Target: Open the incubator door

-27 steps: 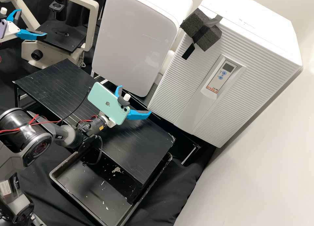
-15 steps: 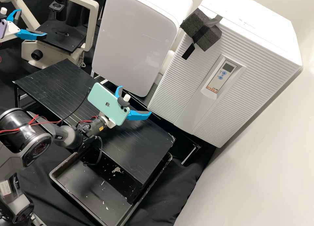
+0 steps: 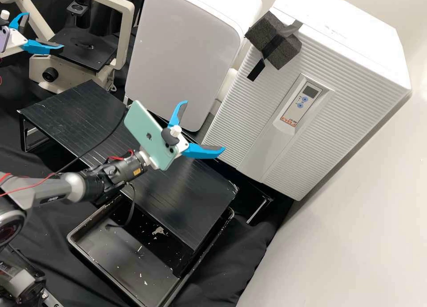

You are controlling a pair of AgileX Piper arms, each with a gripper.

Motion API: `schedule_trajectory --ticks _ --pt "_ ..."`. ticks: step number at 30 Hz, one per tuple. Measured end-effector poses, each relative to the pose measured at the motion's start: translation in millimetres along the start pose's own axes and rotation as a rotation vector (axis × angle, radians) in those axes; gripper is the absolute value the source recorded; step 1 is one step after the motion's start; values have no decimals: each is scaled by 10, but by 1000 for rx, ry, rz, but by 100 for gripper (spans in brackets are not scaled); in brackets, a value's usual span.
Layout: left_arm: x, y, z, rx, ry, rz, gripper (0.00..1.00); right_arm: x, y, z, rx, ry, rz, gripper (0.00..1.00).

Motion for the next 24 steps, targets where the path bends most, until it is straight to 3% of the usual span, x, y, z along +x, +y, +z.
schedule_trajectory --ticks 4,9,17,24 --pt "0 0 0 0 0 0 100 110 73 -263 2 -28 58 100" --pt "0 0 0 0 0 0 100 278 81 -463 -5 -76 70 100" --pt "0 0 0 0 0 0 100 506 63 -506 -35 -146 71 100" --pt "0 0 0 0 0 0 100 662 98 -512 -38 -169 102 100"
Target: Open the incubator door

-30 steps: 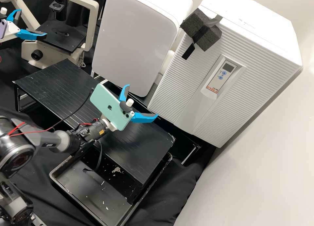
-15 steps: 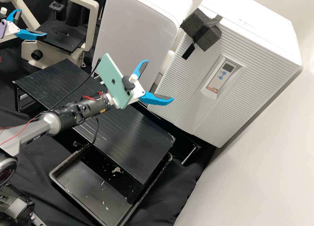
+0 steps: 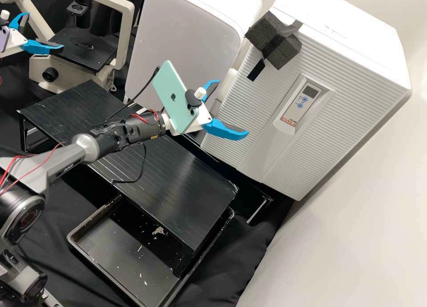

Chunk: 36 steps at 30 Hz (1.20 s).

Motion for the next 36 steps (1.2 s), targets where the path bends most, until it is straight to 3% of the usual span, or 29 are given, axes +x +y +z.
schedule_trajectory --ticks 13,14,36 --pt "0 0 0 0 0 0 100 99 56 -122 7 18 21 100" --pt "0 0 0 0 0 0 100 99 56 -122 7 18 21 0" --pt "0 0 0 0 0 0 100 133 -23 -81 -9 5 5 0"
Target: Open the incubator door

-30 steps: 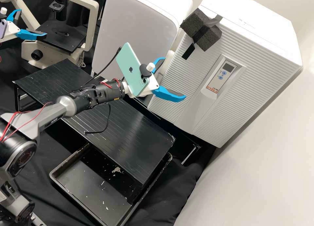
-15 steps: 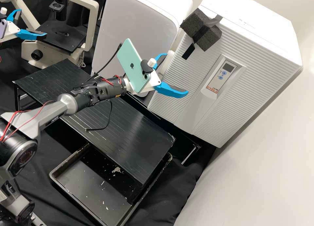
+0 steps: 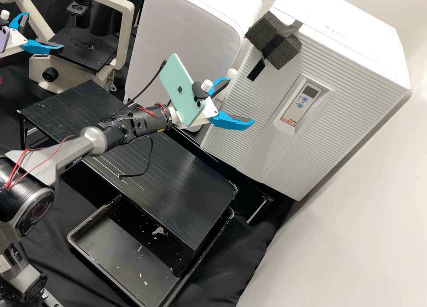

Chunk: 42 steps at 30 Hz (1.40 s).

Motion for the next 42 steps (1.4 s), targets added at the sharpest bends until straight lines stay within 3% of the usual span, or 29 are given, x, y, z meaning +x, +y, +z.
schedule_trajectory --ticks 31,35,42 --pt "0 0 0 0 0 0 100 -24 -47 -41 -11 12 -21 0" --pt "0 0 0 0 0 0 100 -27 -52 -46 -33 13 -22 0" --pt "0 0 0 0 0 0 100 -29 -55 -49 -39 14 -23 0"
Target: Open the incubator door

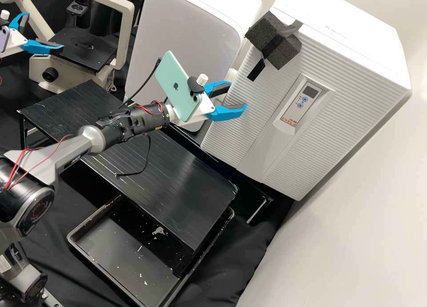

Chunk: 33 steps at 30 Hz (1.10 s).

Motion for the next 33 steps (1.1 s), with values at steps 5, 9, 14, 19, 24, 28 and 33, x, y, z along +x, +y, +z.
schedule_trajectory --ticks 5,9,14,19,24,28,33 --pt "0 0 0 0 0 0 100 -5 -8 -8 -8 2 -3 0" --pt "0 0 0 0 0 0 100 -7 -12 -10 -6 1 -4 0" --pt "0 0 0 0 0 0 100 -15 -17 2 -8 -1 -7 0" --pt "0 0 0 0 0 0 100 -70 4 30 -9 -6 -10 0" --pt "0 0 0 0 0 0 100 -158 87 47 -5 -4 -21 0" --pt "0 0 0 0 0 0 100 -250 187 78 10 -6 -32 0" --pt "0 0 0 0 0 0 100 -331 420 149 47 -35 77 0"
